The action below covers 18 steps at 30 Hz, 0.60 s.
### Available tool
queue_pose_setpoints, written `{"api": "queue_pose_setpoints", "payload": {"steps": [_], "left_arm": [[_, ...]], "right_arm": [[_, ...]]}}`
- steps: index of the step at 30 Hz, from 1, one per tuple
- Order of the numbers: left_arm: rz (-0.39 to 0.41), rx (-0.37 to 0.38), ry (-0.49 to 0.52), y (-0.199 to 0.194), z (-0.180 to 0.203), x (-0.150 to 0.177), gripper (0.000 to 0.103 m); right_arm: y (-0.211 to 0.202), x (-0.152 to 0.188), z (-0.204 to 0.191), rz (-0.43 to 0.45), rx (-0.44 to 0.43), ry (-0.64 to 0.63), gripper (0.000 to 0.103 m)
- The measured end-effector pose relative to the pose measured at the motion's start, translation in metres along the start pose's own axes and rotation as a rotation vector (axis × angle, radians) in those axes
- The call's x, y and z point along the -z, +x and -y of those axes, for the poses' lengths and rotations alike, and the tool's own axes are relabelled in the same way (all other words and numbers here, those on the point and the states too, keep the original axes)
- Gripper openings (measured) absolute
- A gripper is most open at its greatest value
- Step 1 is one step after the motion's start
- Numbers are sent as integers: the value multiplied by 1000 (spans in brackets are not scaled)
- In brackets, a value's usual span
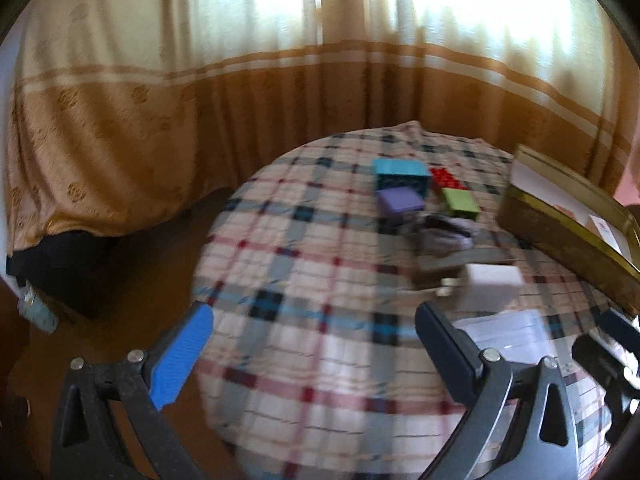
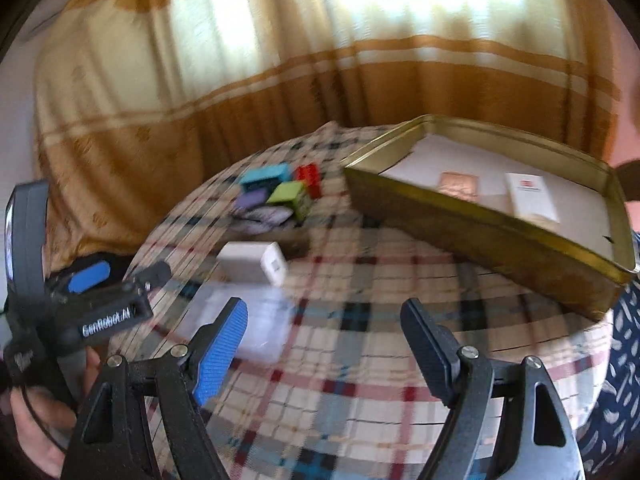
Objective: Organize rigid objects
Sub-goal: 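Withdraw both tools from the tray toward the remaining objects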
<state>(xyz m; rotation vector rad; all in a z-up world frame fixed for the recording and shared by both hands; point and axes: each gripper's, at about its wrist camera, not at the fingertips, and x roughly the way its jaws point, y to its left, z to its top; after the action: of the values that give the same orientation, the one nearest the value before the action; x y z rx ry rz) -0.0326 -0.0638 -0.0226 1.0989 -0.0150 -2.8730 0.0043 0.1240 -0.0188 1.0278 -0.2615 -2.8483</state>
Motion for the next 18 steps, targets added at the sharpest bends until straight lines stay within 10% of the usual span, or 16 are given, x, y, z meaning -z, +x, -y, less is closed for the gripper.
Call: {"api": "queue_pose_setpoints", "payload": {"steps": [18], "left_arm": [[-46, -26, -116, 10, -43, 6, 102]], "right_arm": [[38, 17, -51, -223, -250, -116, 82]]}}
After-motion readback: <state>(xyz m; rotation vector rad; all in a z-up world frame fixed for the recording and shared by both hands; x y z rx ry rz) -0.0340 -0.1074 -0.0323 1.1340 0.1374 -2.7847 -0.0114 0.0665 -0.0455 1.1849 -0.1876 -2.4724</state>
